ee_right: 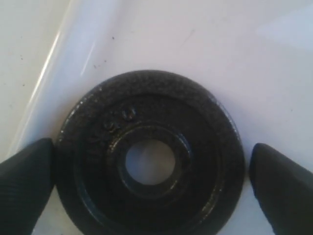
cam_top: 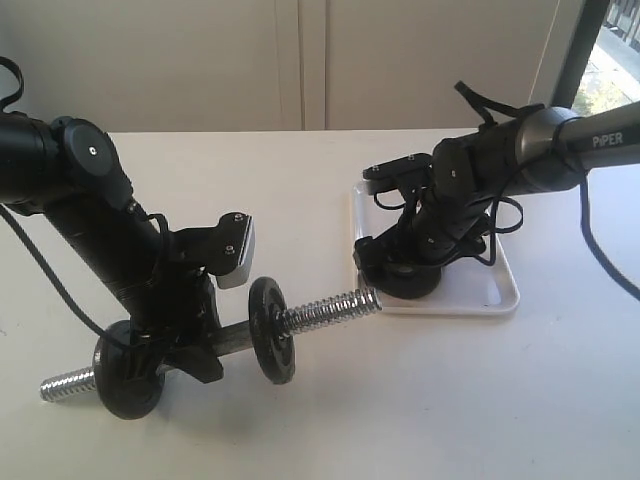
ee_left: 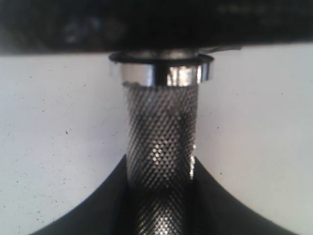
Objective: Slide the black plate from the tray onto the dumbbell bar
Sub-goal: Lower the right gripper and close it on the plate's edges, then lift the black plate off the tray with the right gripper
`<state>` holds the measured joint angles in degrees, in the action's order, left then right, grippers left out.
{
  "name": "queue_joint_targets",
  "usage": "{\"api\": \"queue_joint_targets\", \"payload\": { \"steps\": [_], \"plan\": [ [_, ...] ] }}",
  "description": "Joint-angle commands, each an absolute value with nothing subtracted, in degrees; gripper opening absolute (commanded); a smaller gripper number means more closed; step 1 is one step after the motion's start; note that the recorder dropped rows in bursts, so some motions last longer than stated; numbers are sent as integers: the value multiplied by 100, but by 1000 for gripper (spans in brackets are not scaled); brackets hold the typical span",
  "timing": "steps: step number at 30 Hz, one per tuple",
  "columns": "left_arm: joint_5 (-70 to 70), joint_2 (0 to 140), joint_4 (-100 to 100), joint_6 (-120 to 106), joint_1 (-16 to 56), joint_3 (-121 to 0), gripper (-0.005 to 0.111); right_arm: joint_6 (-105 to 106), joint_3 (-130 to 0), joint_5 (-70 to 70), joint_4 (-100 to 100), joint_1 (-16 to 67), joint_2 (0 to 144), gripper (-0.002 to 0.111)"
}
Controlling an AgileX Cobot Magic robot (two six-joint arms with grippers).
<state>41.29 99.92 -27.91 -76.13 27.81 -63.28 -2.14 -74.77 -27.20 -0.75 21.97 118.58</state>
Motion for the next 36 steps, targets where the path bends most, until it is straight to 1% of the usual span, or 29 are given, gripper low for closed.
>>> {"api": "queue_joint_targets", "payload": {
  "steps": [1,4,6,9,10,13,18,20,23,24,25,29,36],
  "plan": [
    [4461,9668,-3510,-7618,2807,-6462,0,-171,-7475,-2638,-111,2219,11955,105],
    [4461,9668,-3510,-7618,2807,-6462,0,-171,-7475,-2637,-111,2219,11955,104],
    [4451,9668,-3510,-7618,2807,-6462,0,-171,-7475,-2697,-111,2219,11955,101],
    [4451,9668,-3510,-7618,2807,-6462,0,-171,-7475,-2774,-111,2219,11955,89],
    [4451,9668,-3510,-7618,2807,-6462,0,-171,-7475,-2802,-111,2219,11955,82],
    [4462,9668,-3521,-7618,2807,-6462,0,-171,-7475,-2828,-81,2219,11955,66],
    [4462,9668,-3532,-7618,2807,-6462,0,-304,-7475,-3102,-71,2219,11955,51],
    [4462,9668,-3532,-7618,2807,-6462,0,-400,-7475,-3277,-71,2219,11955,38],
    [4462,9668,-3568,-7618,2807,-6462,0,-435,-7475,-3332,-67,2219,11922,14],
    [4462,9668,-3568,-7618,2807,-6462,0,-435,-7475,-3293,-67,2219,11878,2],
    [4462,9668,-3568,-7618,2807,-6462,0,-459,-7475,-3240,-67,2219,11838,0],
    [4451,9668,-3567,-7618,2807,-6462,0,-546,-7524,-3110,-67,2219,11597,0],
    [4437,9668,-3567,-7618,2807,-6462,0,-572,-7907,-3567,-67,2179,11356,0]
  ]
}}
